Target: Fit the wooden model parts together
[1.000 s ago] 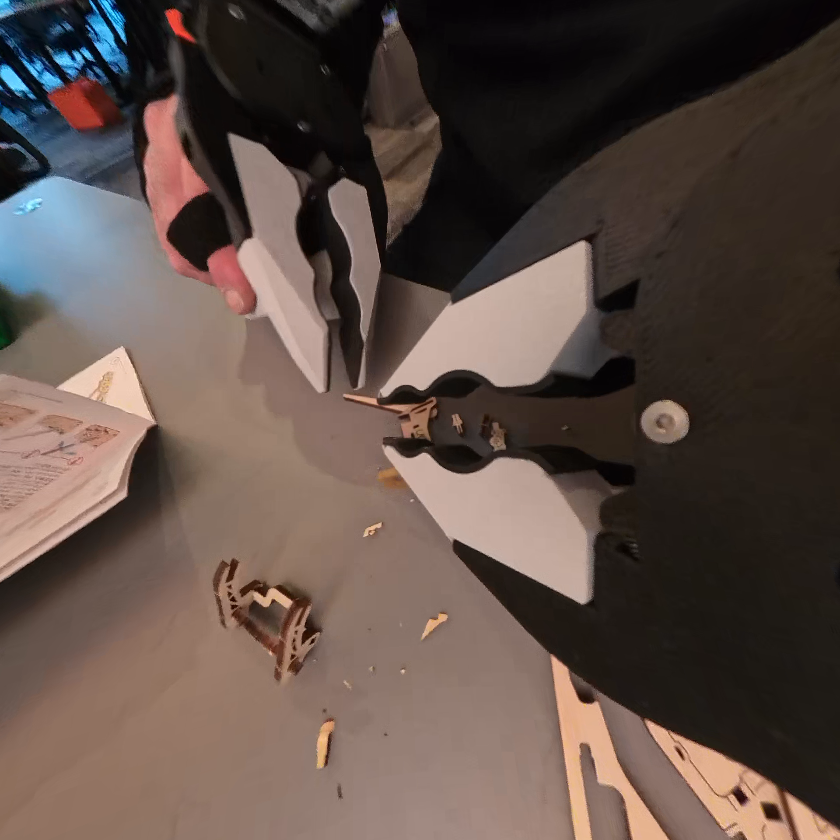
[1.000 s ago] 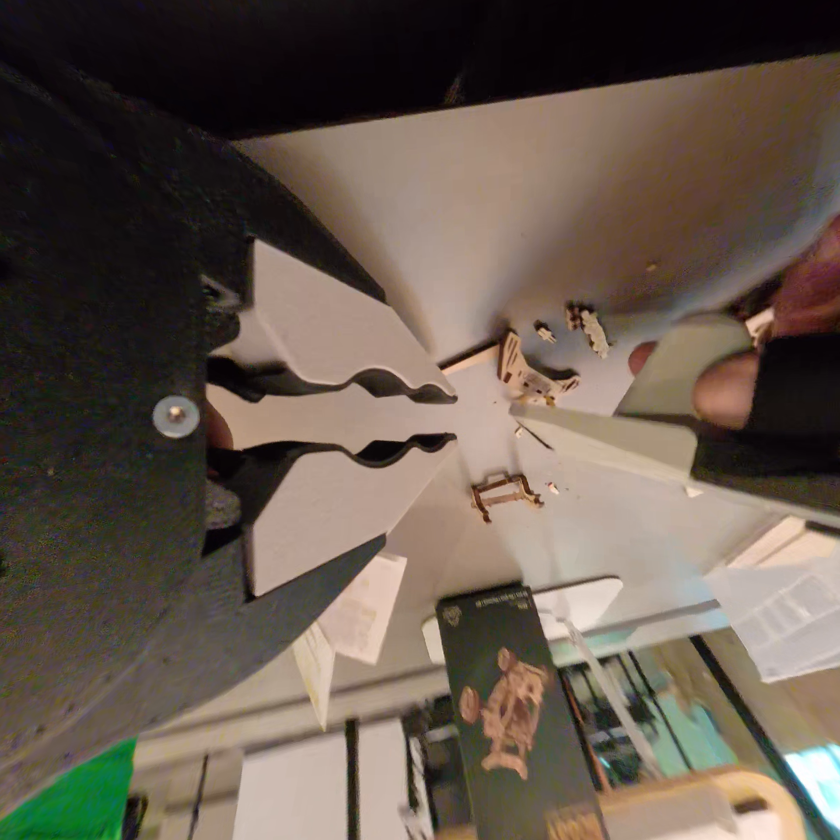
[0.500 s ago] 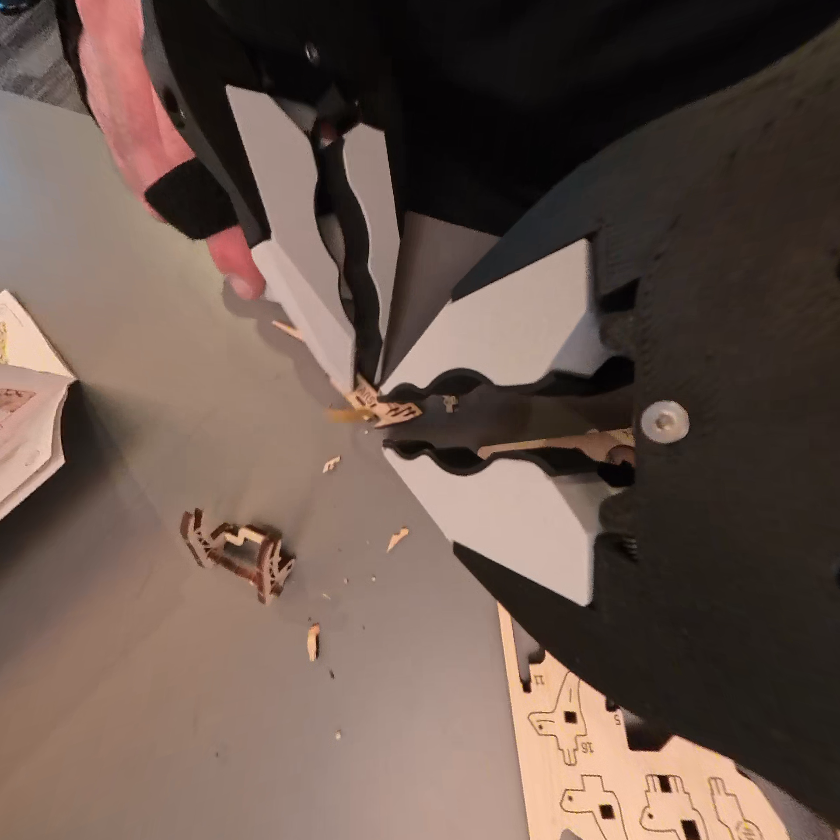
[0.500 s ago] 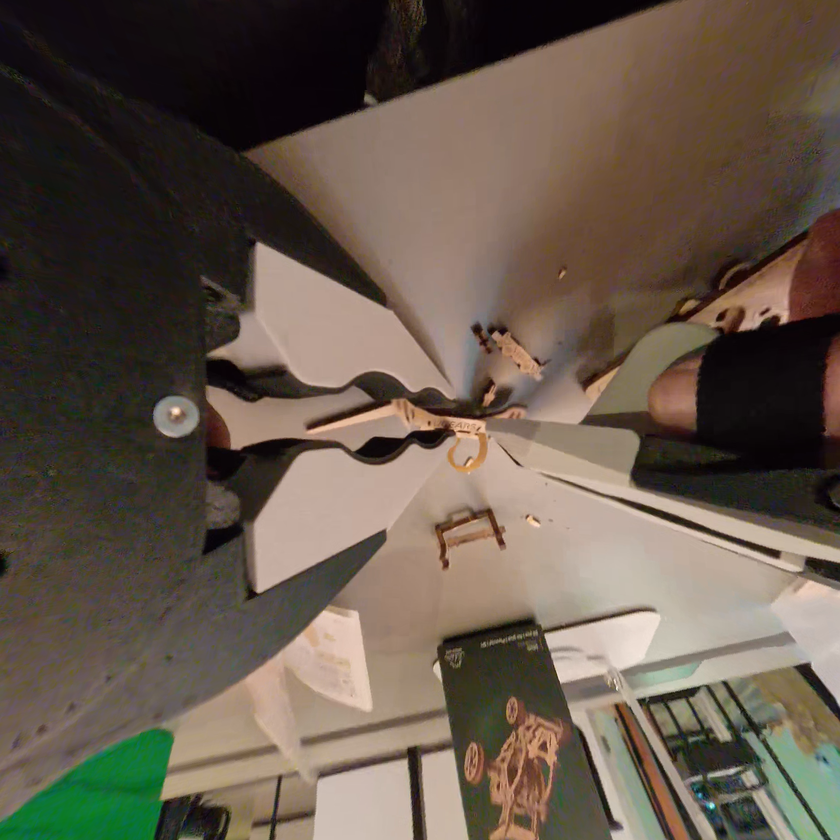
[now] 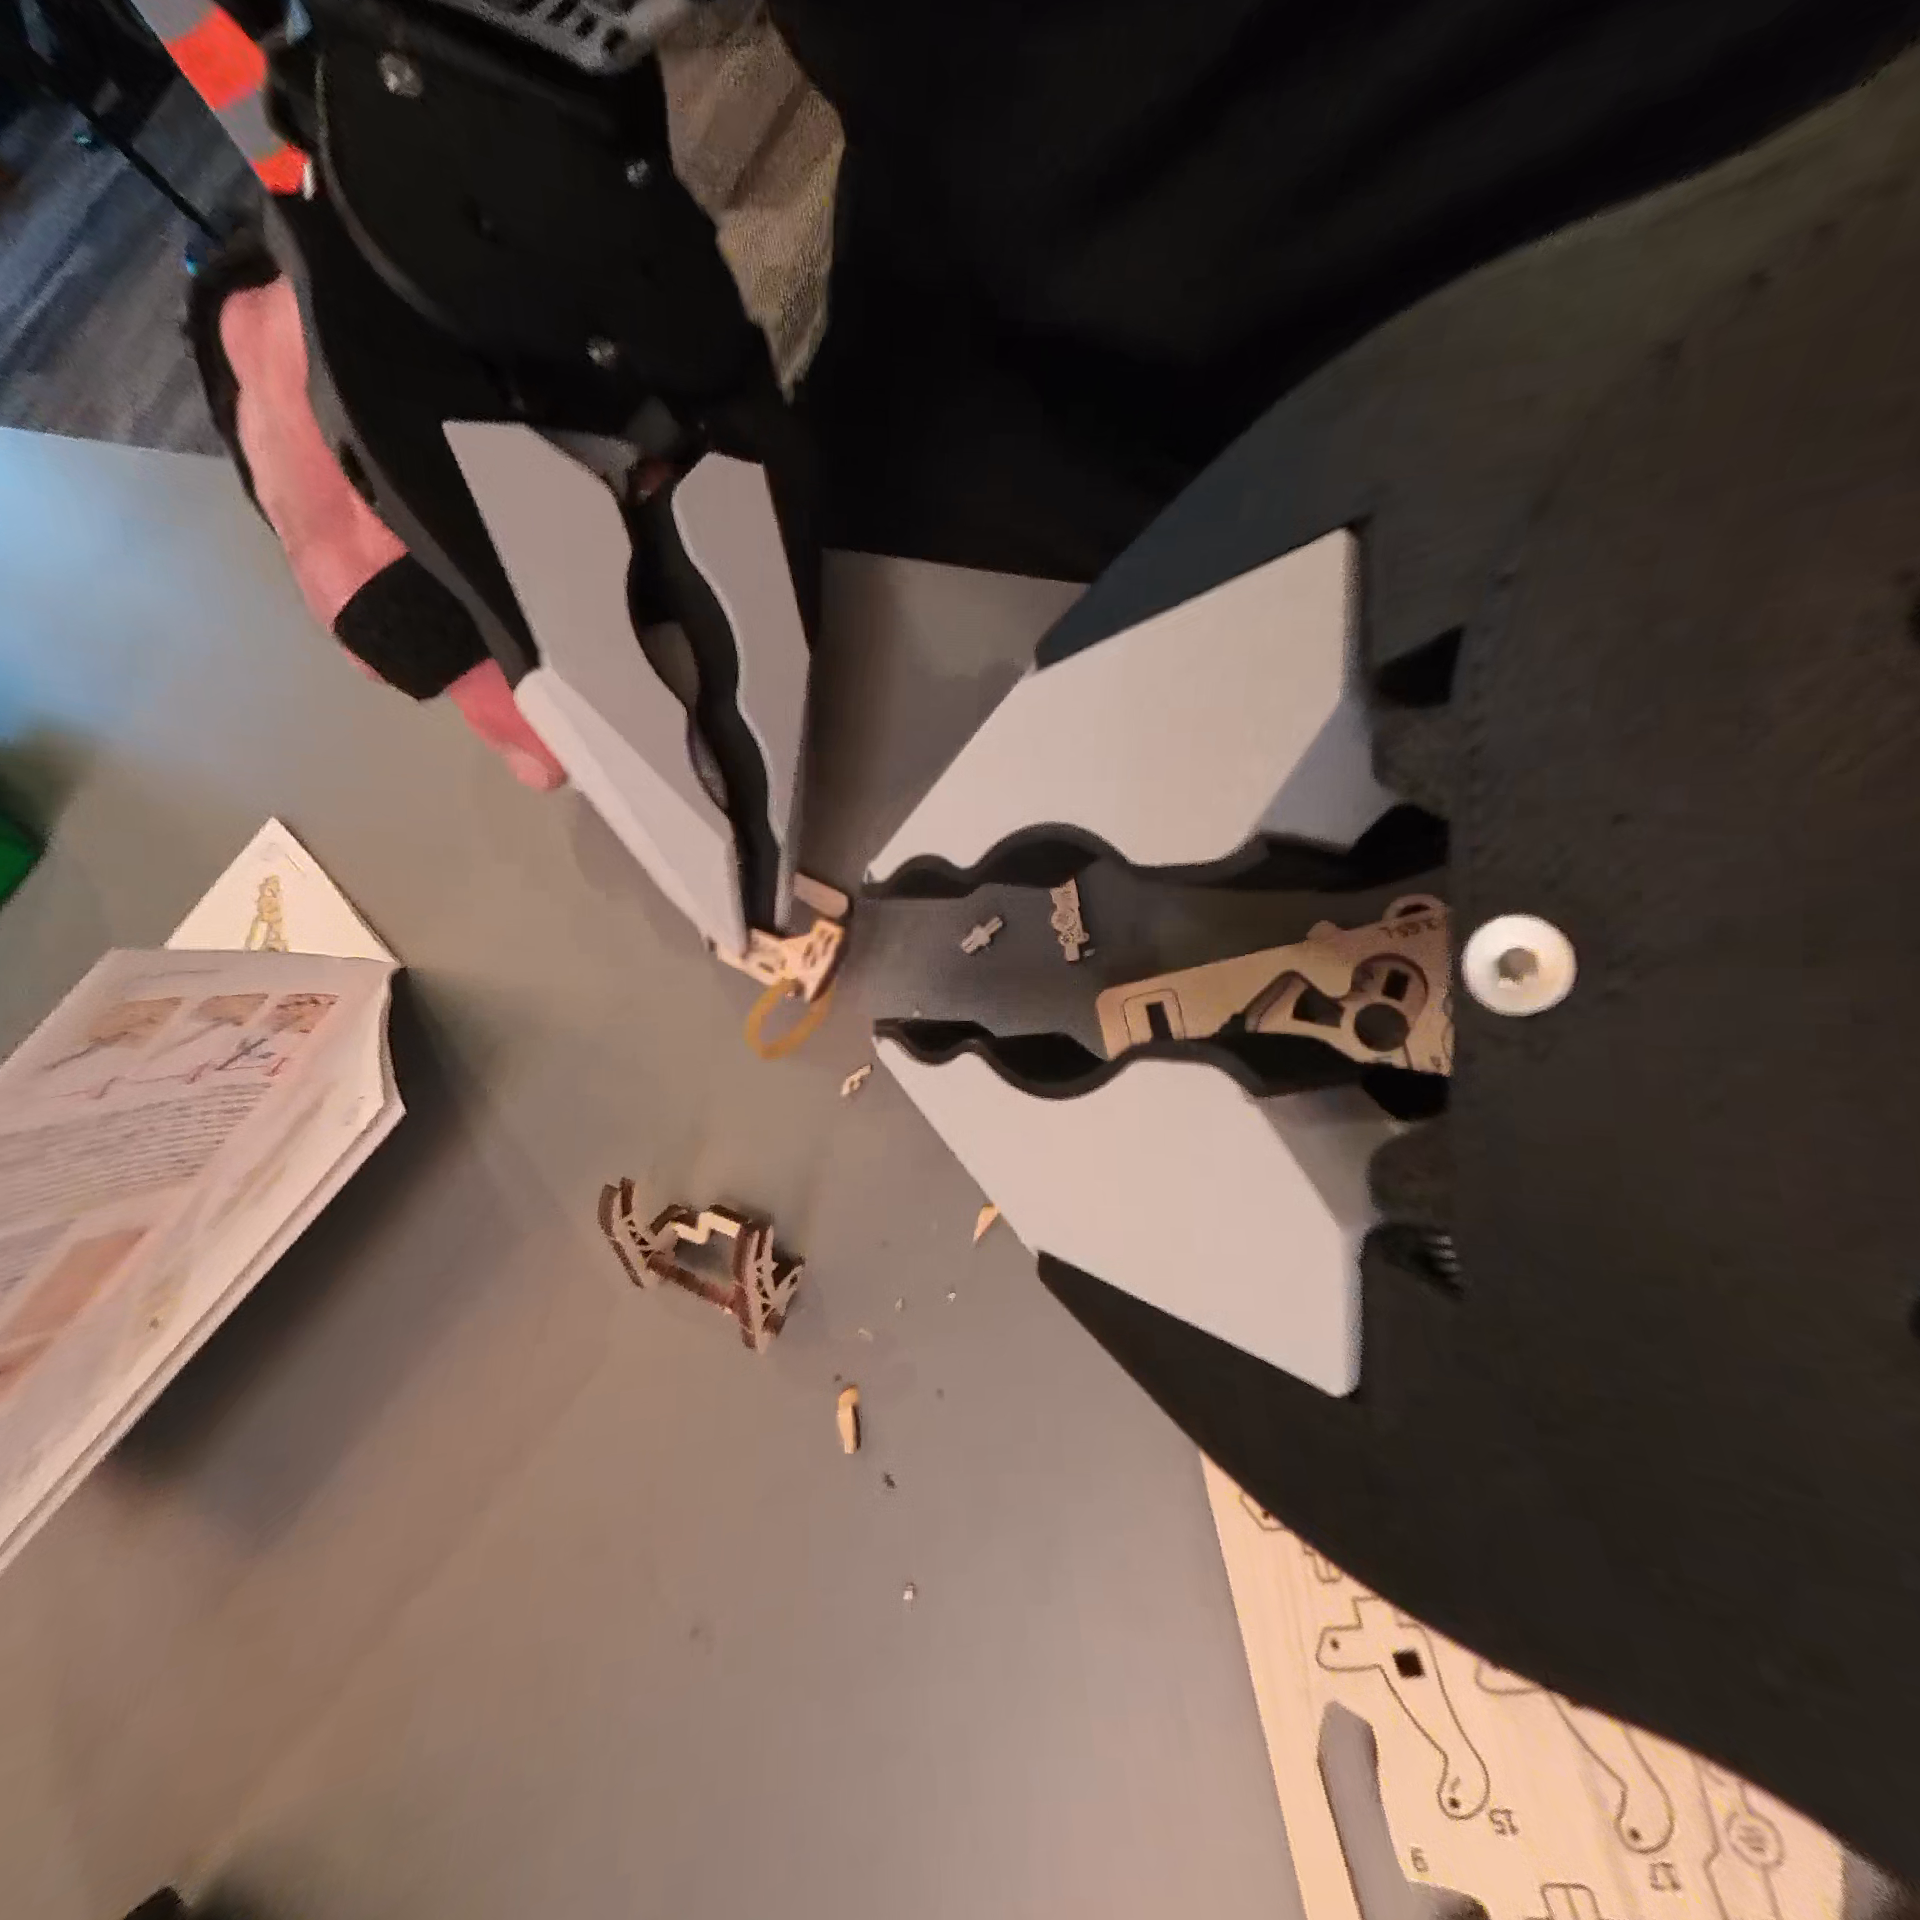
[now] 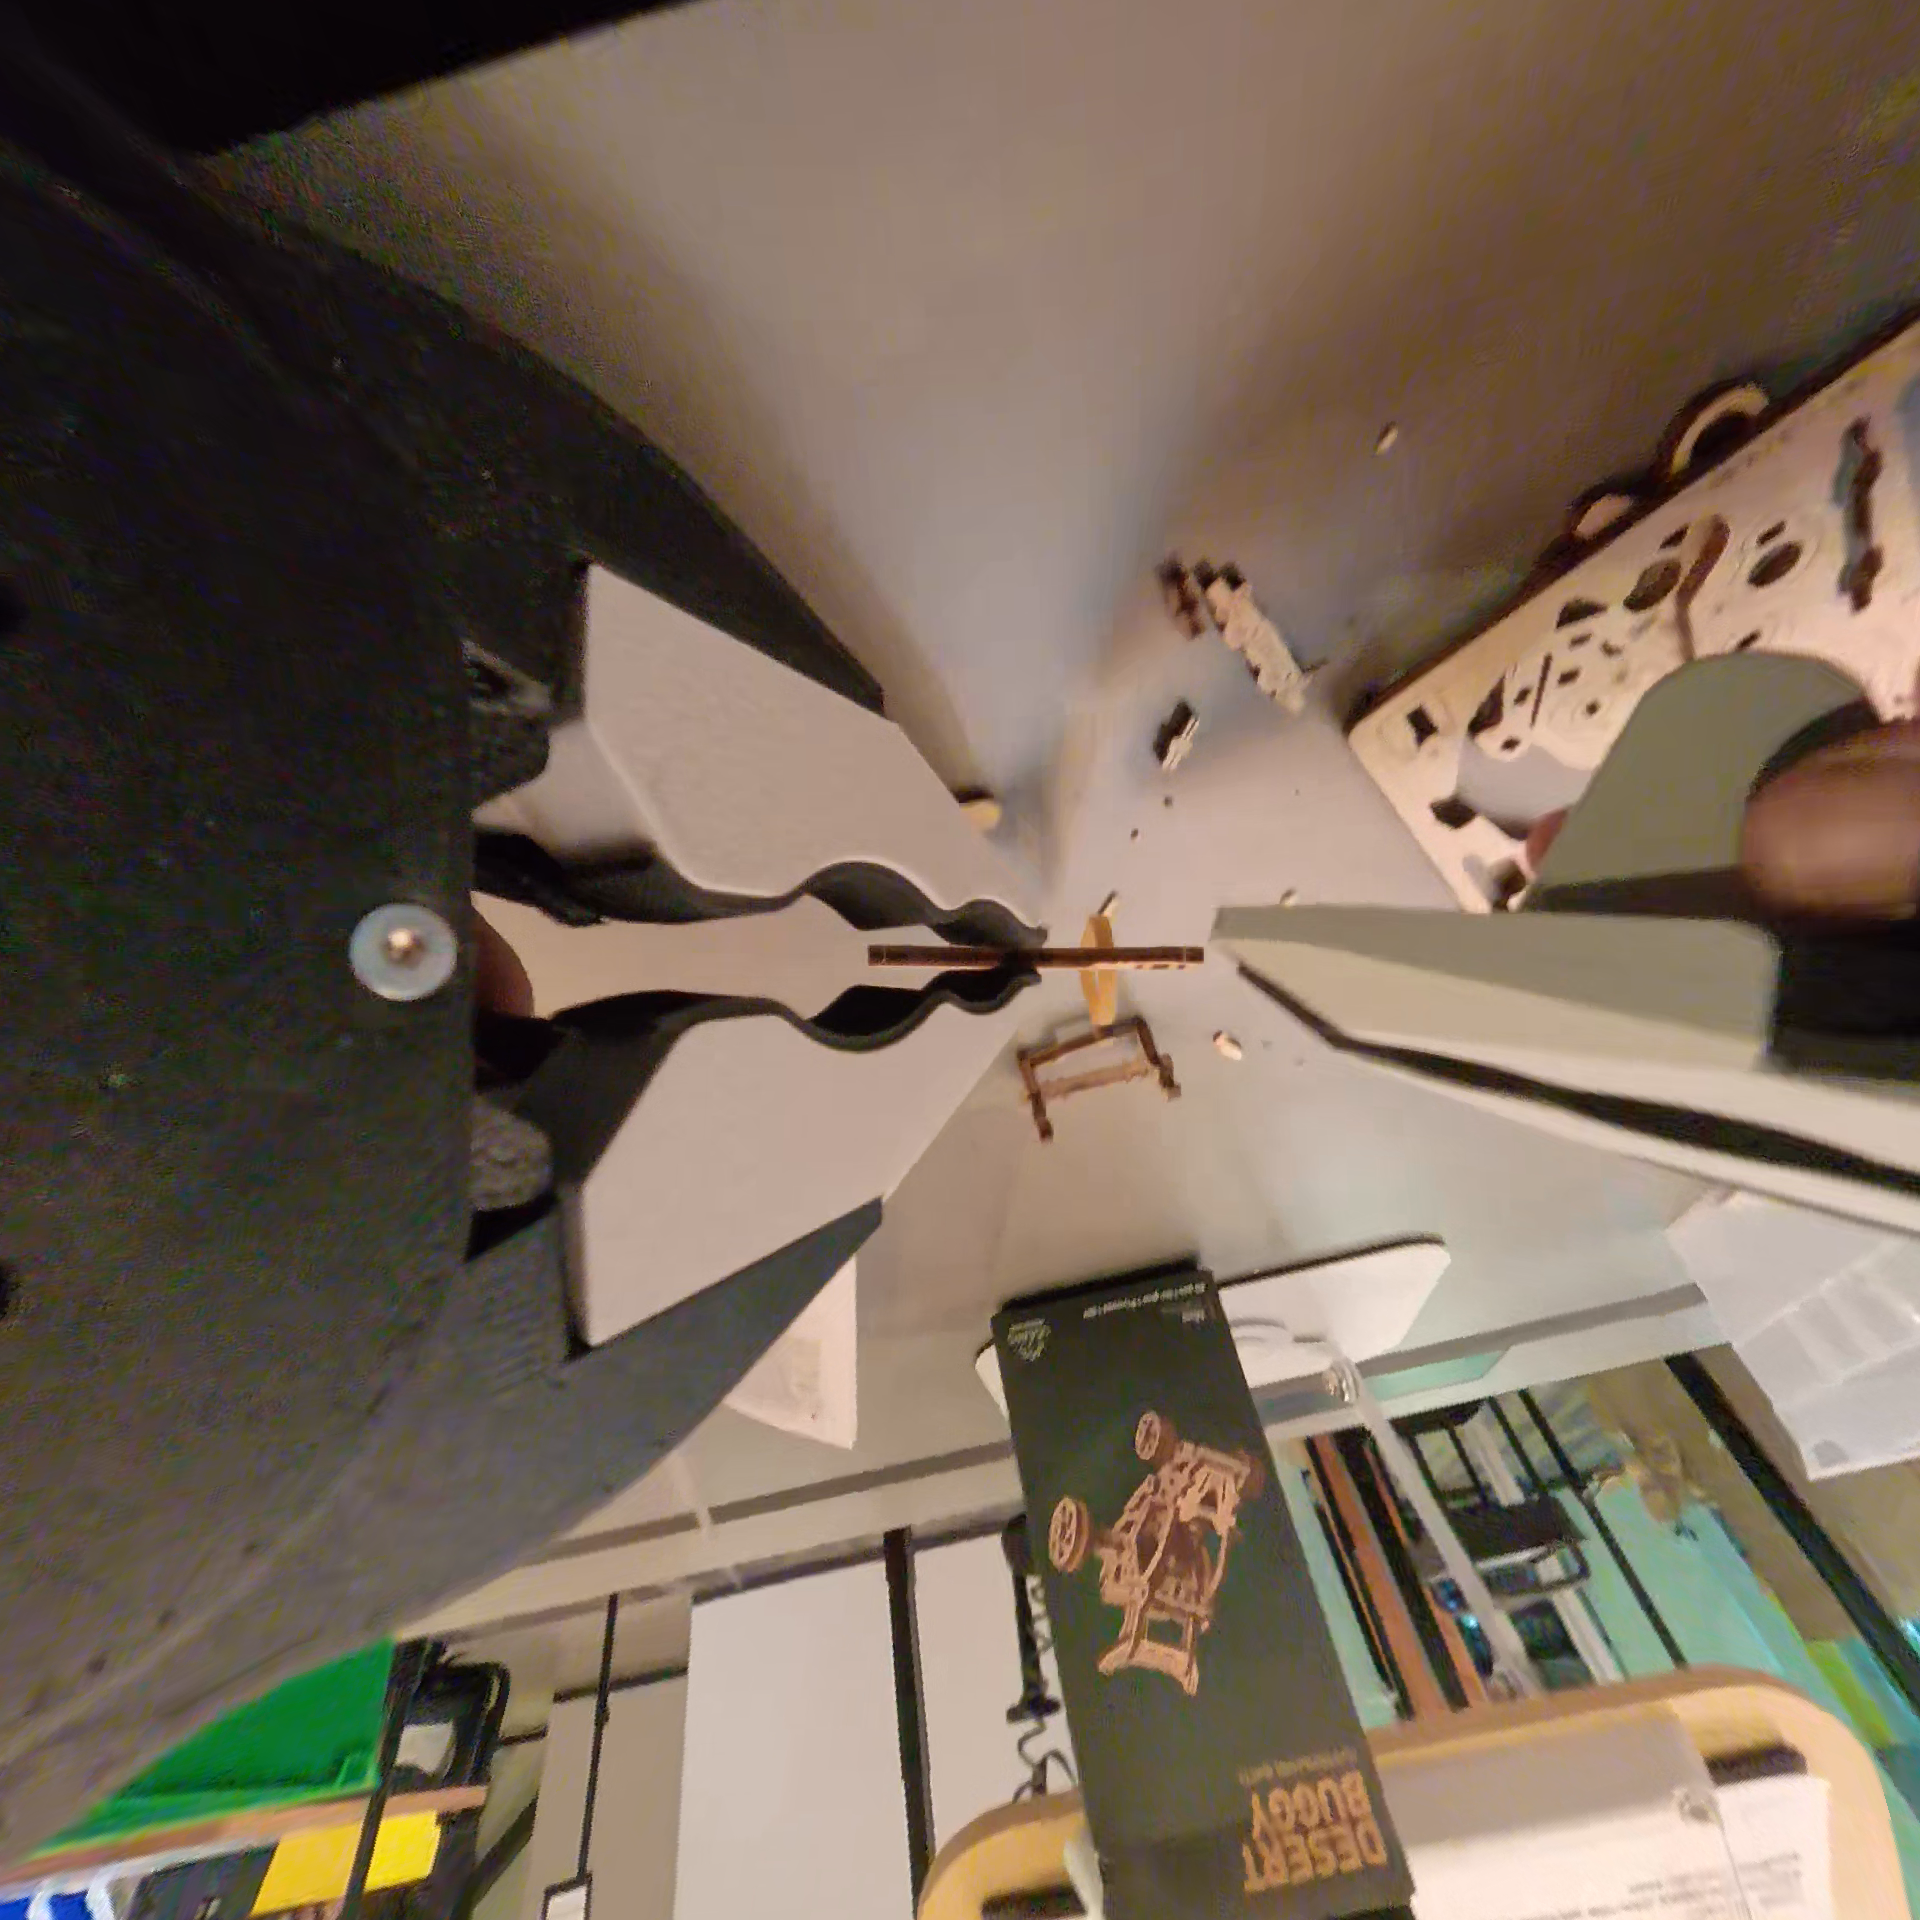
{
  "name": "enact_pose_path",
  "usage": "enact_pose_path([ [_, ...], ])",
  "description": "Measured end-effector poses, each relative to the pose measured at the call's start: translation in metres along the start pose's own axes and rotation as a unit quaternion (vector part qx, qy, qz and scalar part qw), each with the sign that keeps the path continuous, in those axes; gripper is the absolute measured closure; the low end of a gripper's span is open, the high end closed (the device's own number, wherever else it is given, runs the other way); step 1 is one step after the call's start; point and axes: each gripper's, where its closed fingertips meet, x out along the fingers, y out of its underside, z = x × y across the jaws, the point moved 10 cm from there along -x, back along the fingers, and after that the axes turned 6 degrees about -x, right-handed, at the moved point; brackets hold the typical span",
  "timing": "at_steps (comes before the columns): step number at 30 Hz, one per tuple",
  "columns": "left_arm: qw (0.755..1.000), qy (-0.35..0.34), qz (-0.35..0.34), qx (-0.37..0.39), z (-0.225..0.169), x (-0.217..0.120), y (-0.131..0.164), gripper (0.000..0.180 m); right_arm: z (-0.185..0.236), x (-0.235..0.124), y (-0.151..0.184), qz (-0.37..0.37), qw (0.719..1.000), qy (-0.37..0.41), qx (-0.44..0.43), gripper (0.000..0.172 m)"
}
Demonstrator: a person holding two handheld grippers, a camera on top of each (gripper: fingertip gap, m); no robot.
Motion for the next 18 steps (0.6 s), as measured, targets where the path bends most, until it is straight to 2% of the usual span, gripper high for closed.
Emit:
enact_pose_path([
  [3, 0.998, -0.005, -0.036, 0.054, -0.006, -0.004, -0.004, 0.153, -0.011, -0.002, 0.004, 0.0, 1.0, 0.002, 0.01, 0.171],
  [7, 0.984, -0.075, -0.046, 0.154, -0.009, -0.009, -0.008, 0.151, -0.029, -0.005, 0.003, -0.007, 1.0, 0.013, -0.007, 0.171],
  [13, 0.979, -0.108, 0.001, 0.17, 0.026, -0.009, -0.012, 0.122, -0.046, 0.003, -0.001, -0.015, 0.999, -0.006, -0.039, 0.171],
  [18, 0.979, -0.086, 0.005, 0.186, 0.044, 0.0, -0.016, 0.116, -0.045, 0.017, -0.004, -0.016, 0.995, -0.034, -0.089, 0.171],
])
